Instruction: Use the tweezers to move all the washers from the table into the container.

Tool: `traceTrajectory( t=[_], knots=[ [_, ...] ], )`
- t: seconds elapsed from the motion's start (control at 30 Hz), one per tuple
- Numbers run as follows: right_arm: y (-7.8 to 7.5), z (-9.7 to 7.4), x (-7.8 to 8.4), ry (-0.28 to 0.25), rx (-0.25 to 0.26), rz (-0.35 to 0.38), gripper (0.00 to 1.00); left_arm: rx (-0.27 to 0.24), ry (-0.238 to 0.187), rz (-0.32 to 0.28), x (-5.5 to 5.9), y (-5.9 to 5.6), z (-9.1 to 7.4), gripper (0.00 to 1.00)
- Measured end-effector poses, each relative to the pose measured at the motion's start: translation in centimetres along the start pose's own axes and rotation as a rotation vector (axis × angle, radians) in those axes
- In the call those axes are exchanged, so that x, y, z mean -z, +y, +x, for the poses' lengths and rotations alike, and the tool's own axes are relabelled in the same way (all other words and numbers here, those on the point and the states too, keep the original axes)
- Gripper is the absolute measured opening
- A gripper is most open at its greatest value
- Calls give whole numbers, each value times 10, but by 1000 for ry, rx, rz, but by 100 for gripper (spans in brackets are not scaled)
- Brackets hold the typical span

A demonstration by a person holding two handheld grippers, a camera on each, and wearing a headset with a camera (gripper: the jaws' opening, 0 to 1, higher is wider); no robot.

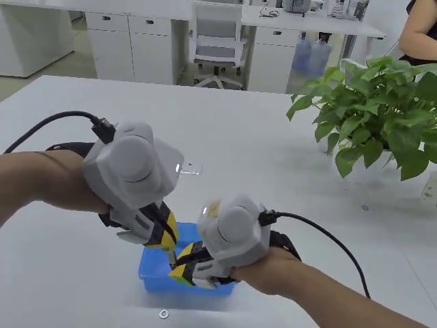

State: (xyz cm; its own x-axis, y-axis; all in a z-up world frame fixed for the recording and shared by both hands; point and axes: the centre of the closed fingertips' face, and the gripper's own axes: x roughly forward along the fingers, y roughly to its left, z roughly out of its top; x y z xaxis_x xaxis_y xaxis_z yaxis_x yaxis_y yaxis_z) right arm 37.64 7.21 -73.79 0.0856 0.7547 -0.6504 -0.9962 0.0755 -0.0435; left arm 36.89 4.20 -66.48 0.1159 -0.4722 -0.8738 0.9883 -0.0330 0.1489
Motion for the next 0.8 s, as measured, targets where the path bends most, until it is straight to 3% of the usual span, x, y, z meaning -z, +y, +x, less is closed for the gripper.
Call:
traceTrajectory(
  t=[0.8],
  knots=[
    [32,22,20,8,-33,7,11,44,7,-32,18,-33,21,6]
  ],
)
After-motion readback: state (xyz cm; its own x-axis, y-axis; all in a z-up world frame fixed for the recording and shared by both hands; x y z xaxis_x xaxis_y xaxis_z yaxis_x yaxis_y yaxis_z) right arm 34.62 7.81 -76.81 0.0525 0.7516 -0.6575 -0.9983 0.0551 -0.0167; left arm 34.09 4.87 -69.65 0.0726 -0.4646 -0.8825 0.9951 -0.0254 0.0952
